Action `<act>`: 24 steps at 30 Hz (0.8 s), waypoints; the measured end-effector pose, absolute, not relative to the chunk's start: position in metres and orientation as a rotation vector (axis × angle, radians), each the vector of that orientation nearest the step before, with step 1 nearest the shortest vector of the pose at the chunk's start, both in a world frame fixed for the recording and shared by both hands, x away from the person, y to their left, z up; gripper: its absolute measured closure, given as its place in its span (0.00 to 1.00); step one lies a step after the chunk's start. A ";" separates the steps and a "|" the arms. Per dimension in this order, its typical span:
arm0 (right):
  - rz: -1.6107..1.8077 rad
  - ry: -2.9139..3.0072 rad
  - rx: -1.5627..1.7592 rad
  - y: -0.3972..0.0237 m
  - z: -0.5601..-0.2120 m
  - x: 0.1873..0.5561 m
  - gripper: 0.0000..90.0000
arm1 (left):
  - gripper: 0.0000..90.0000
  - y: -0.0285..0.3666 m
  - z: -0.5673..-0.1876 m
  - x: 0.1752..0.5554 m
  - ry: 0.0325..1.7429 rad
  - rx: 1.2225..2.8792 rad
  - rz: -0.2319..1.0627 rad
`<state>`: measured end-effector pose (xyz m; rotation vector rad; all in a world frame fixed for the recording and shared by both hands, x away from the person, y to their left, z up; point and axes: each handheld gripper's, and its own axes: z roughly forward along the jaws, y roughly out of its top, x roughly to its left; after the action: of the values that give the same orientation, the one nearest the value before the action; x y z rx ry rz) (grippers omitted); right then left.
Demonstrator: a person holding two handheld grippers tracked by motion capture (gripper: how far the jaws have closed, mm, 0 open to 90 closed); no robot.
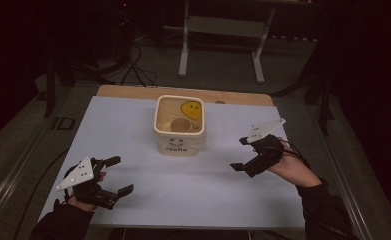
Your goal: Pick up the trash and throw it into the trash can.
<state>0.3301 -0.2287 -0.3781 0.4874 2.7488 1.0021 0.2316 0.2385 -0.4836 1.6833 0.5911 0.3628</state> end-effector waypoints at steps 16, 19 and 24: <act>1.091 2.666 0.542 -0.243 -0.402 0.301 0.12 | 0.00 0.238 -0.484 0.232 0.592 1.687 0.360; 1.102 2.664 0.557 -0.244 -0.407 0.297 0.12 | 0.00 0.238 -0.484 0.233 0.591 1.687 0.360; 1.126 2.646 0.567 -0.243 -0.414 0.287 0.12 | 0.00 0.238 -0.484 0.233 0.593 1.685 0.359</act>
<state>0.2872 -0.2433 -0.4140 0.5668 2.6461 1.1262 0.2326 0.2382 -0.4838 1.6847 0.5927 0.3594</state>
